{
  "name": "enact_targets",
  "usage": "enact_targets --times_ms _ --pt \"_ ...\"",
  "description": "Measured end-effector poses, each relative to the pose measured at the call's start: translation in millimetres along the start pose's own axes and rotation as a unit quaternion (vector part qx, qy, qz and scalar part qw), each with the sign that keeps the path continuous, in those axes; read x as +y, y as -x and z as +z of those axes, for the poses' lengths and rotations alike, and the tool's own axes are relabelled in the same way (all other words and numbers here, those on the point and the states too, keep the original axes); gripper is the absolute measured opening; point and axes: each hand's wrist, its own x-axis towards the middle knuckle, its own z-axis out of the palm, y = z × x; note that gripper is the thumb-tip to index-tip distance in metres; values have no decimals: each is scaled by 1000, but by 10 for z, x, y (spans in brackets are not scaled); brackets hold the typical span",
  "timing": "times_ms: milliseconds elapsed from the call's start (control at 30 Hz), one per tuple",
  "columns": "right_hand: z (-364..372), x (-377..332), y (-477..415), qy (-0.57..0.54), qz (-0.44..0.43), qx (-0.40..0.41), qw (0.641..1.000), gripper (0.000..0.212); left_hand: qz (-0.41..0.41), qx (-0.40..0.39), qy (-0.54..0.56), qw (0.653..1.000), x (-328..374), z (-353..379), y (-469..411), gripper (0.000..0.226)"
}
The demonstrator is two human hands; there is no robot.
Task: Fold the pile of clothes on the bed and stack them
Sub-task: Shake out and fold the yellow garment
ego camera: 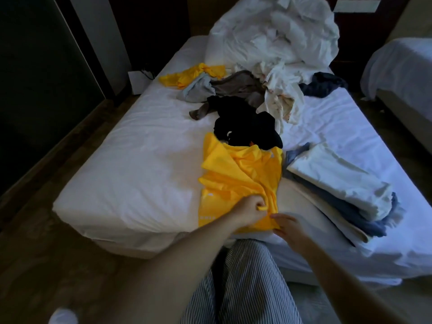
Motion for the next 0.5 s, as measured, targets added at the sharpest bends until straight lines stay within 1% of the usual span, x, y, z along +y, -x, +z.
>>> enact_targets --times_ms 33,67,100,167,267,300,367,433,467,500 --pt "-23 11 -1 -6 6 -11 1000 20 -24 -26 -21 999 5 197 -20 5" --pt "-48 36 -4 -6 6 -21 1000 21 -52 -35 -34 997 5 338 -22 6" --pt "-71 68 -8 5 0 -28 1000 25 -68 -30 -37 997 -8 422 -16 13" --pt "-86 137 1 49 -26 -32 998 27 -91 -28 5 995 -45 452 4 21" --pt "1 217 8 135 -84 -19 987 20 -134 -32 86 987 -113 294 59 23" --pt "37 228 -22 169 -99 -1 981 25 -143 -26 100 984 -135 221 71 24" --pt "106 203 -73 247 -120 45 961 33 -181 5 124 975 -210 80 50 24" --pt "152 159 -85 328 -113 76 935 27 -228 58 163 958 -247 -55 17 18" --pt "161 149 -91 366 -107 78 921 22 -261 106 200 938 -266 -106 -8 13" --pt "163 146 -109 383 -97 73 916 21 -293 164 253 907 -310 -148 -59 20"
